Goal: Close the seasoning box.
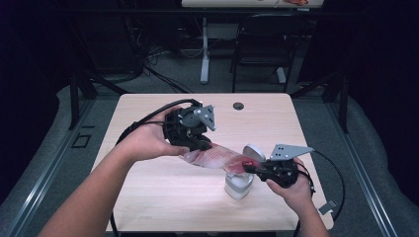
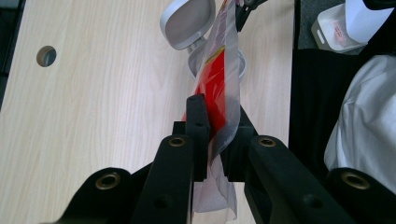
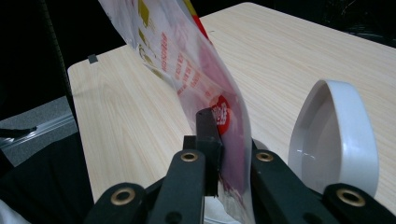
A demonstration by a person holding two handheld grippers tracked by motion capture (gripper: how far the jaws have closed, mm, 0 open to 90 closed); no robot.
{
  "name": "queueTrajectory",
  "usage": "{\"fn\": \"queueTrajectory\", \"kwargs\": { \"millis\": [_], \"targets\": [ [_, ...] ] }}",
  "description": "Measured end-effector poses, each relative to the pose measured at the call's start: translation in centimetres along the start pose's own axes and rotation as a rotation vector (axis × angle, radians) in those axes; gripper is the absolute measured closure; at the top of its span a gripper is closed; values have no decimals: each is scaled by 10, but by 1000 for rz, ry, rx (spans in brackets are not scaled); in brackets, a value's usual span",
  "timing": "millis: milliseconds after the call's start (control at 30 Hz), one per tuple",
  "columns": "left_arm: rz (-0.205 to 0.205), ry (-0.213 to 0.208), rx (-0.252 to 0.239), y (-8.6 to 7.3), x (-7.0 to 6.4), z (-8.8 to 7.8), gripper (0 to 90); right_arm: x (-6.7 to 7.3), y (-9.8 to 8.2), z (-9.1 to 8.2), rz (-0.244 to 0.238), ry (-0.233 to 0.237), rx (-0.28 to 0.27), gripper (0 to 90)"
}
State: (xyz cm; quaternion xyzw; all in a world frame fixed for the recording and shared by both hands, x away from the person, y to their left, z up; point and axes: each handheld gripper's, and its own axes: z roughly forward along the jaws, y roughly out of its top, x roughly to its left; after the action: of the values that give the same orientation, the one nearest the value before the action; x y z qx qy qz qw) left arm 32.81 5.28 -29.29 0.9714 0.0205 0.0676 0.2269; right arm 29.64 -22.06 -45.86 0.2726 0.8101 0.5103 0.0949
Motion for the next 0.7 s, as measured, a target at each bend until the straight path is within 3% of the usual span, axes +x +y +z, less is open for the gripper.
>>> {"fn": "queueTrajectory", "kwargs": {
  "millis": [700],
  "targets": [
    [12,8,2,6,0,1,837,0,-1,-1,4,-8,5,880]
  ]
}}
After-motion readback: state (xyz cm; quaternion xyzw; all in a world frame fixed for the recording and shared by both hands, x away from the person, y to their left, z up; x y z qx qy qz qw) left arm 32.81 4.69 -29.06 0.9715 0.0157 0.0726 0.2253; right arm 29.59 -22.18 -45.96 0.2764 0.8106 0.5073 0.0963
